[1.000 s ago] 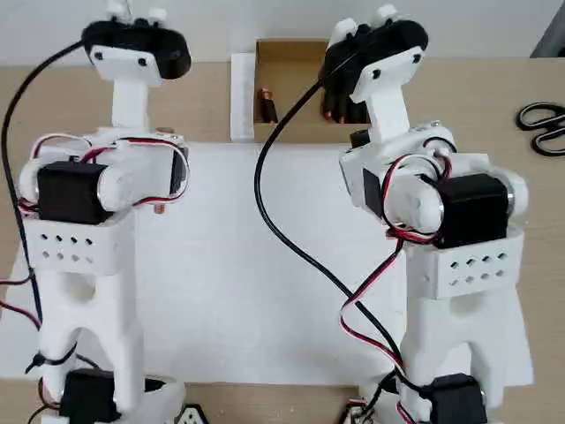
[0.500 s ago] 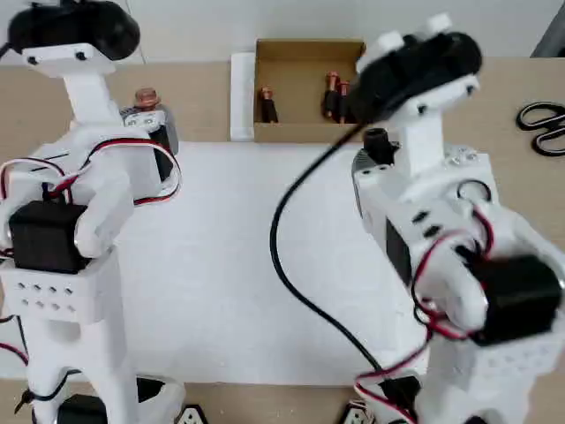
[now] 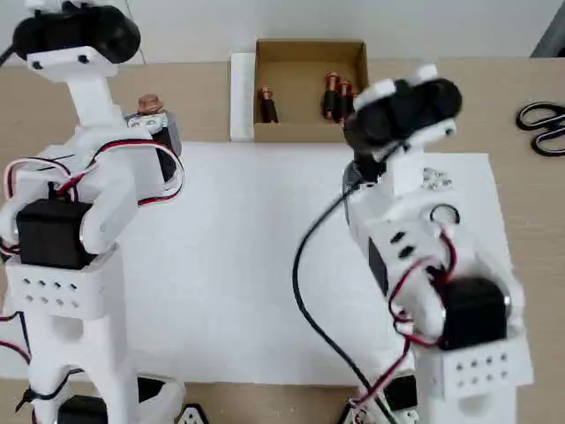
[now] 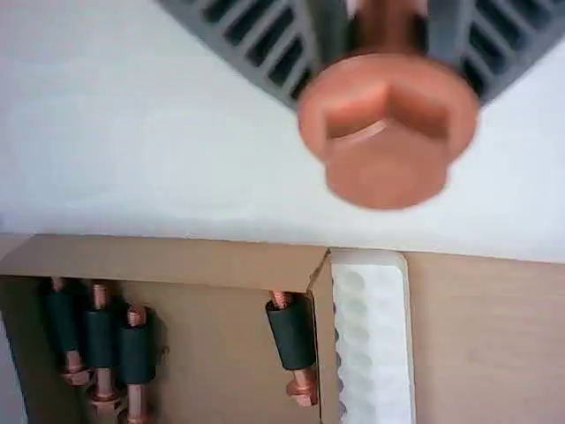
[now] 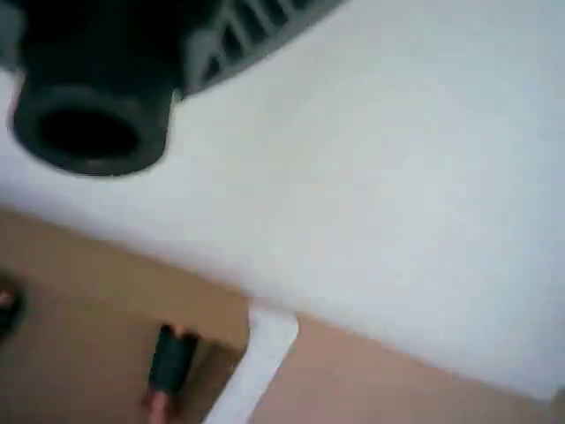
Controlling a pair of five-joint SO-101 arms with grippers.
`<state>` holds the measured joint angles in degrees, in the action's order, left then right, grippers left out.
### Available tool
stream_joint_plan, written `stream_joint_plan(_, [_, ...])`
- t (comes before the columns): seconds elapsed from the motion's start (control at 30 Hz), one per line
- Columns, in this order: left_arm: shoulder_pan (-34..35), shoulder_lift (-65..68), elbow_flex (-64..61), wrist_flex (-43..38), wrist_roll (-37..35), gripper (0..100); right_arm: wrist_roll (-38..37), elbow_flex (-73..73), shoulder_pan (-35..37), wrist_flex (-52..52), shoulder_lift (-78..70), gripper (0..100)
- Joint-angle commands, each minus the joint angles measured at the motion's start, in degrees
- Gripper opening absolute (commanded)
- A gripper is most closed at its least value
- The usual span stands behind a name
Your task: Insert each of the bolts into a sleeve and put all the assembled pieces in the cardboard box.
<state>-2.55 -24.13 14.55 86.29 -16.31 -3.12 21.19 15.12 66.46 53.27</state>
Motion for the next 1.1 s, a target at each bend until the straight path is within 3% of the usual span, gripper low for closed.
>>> stream_joint_plan(0.0, [-0.44,-1.85,0.31,-1.76,-0.53,1,0.70,17.14,0.13,-14.11,9.71,0.4])
stream_joint_plan(0.2, [-0.44,-1.85,-2.15,-4.84,-0.62,1,-0.26,33.67,6.20,-19.65,22.81,0.4])
stream_joint_plan(0.33, [-0.53,-2.20,-6.29,-8.26,-0.62,1,3.87,39.38,8.84,-20.09,31.60,0.4])
stream_joint_plan(0.57, [-8.88,-1.67,-7.87,-12.40,-5.45,1,2.29,49.14,9.01,-27.38,42.59,0.5])
stream_joint_plan(0.93, [-15.91,2.11,-11.65,-17.23,-5.01,1,2.73,61.19,9.10,-38.64,37.93,0.4])
stream_joint_plan(1.07, [-21.27,2.29,-11.56,-17.23,-1.32,1,2.73,64.00,8.75,-39.43,35.82,0.4])
